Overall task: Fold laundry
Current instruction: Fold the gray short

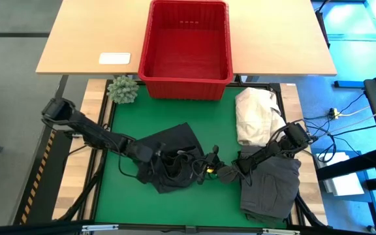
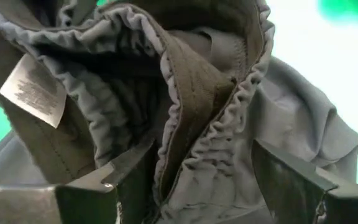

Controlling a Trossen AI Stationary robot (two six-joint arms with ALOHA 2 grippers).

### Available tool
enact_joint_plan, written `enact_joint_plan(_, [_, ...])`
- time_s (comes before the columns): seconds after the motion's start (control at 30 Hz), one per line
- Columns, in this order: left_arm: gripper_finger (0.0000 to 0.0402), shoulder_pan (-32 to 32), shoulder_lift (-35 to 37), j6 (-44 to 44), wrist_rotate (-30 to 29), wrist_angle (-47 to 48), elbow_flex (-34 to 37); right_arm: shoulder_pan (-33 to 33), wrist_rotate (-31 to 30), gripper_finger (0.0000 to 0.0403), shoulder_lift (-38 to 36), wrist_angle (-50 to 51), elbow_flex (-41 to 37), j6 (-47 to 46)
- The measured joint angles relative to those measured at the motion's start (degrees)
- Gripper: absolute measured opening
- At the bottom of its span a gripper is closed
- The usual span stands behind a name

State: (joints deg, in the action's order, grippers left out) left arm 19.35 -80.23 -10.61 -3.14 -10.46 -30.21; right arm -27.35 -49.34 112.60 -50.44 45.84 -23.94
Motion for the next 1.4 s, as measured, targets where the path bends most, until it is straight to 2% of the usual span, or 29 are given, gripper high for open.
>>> enact_joint_plan(0.13, [0.0236,0.17,-0.67,-0.54,-0.76,0.0,-0.31,0.0,0.0,0.0011,0.0,0.01,0.0,0.0])
enact_joint_plan(0.23, [0.0196,0.22,-0.67,-0.47,-0.79,0.01,-0.34,0.0,0.0,0.0011,0.0,0.0,0.0,0.12])
enact_joint_plan(0.33, [0.0135,0.22,-0.67,0.01,-0.28,0.41,-0.34,0.0,0.0,0.0011,0.0,-0.01,0.02,0.17])
enact_joint_plan(0.47, [0.0029,0.89,0.19,2.49,1.22,1.51,-0.34,0.0,-0.02,0.0011,0.0,0.01,0.04,0.39])
enact_joint_plan(0.5, [0.0019,1.24,0.74,3.39,1.24,1.96,-0.45,0.0,-0.02,0.0011,0.0,-0.01,0.04,0.44])
enact_joint_plan(0.7, [0.0012,4.98,5.45,8.63,-2.41,11.48,-4.3,0.0,-0.09,0.0011,0.0,0.05,1.48,5.09])
enact_joint_plan(0.9, [0.0012,9.53,7.99,16.91,-10.41,31.57,-13.28,0.41,-0.55,0.0011,0.0,1.74,5.5,13.39])
enact_joint_plan(1.03, [0.0012,11.71,7.99,23.23,-12.84,41.11,-18.35,1.27,-3.72,0.0011,0.0,7.56,9.21,15.47])
enact_joint_plan(1.17, [0.0012,13.32,7.99,25.55,-11.57,42.16,-20.27,1.53,-5.86,0.0011,0.0,13.48,13.2,18.54])
enact_joint_plan(1.4, [0.0012,16.03,7.96,29.15,-5.75,38.16,-20.36,-0.41,0.09,0.0011,0.0,15.52,14.95,19.45])
